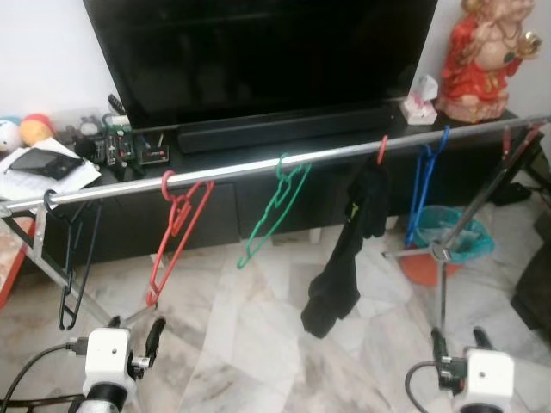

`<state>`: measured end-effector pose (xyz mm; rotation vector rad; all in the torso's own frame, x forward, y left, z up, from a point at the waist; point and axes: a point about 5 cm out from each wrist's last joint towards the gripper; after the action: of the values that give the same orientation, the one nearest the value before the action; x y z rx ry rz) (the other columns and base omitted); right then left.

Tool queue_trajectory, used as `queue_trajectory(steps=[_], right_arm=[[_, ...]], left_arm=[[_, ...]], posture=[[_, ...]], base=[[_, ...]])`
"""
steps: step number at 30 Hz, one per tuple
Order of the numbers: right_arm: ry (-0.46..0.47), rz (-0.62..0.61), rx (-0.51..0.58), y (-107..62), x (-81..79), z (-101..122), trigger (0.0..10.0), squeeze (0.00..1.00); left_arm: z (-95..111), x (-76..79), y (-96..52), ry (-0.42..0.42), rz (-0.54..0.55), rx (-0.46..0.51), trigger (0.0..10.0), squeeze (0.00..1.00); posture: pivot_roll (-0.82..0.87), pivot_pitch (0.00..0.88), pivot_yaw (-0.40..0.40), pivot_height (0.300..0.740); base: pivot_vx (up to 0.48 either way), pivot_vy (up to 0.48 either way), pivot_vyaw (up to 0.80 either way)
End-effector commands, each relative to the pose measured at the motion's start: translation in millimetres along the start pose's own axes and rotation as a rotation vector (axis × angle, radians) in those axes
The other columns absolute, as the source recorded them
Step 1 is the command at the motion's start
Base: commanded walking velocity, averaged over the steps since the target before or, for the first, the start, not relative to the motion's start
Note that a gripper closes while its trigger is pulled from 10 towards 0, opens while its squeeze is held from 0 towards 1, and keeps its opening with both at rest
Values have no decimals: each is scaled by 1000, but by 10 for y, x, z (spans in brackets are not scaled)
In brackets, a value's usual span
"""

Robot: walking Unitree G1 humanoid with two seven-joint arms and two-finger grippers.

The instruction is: Hang hanger

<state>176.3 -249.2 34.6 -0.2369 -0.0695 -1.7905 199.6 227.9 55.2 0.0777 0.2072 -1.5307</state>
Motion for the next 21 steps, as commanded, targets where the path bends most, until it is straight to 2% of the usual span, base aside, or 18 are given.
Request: queue_trajectory(steps=[1, 5, 8, 12, 15, 19, 21], right_arm=[[22, 5, 22, 54, -50, 88, 10000, 0], [36, 48, 78, 142, -127, 329, 10000, 0], [52, 51, 84, 155, -135, 392, 10000, 0], [48, 63, 94, 189, -180, 426, 10000, 0], [88, 26, 88, 164, -169, 439, 10000, 0], [90, 19, 34, 112, -205, 358, 10000, 0], [97, -2, 28, 118, -211, 363, 10000, 0]], left_arm=[[117, 39, 75, 3, -4, 35, 10000, 0], [313, 109, 143, -3, 17, 83, 10000, 0], [326, 131, 162, -14, 11, 71, 10000, 0], [285, 135, 243, -20, 17, 51, 10000, 0], [335, 140, 268, -27, 14, 56, 10000, 0], [344, 158, 278, 1, -27, 51, 10000, 0], [374, 152, 308, -2, -27, 57, 10000, 0]], posture=[[38, 0, 10, 740], [46, 0, -4, 740], [30, 0, 4, 740], [0, 0, 34, 740], [-15, 0, 46, 740], [-17, 0, 63, 740], [-19, 0, 74, 740]], base=[[0, 0, 0], [0, 0, 0], [0, 0, 0], [0, 0, 0], [0, 0, 0], [0, 0, 0], [0, 0, -688]])
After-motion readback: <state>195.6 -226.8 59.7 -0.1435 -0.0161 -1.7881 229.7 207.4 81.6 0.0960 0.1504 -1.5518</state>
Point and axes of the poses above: a point about 5 cm out from each wrist's last joint towards the gripper, its own y axis pointing out of the wrist towards the gripper, its own z axis along the axis of the wrist's last joint, x = y × z, and after that the axes turned 1 degree about y, right-handed
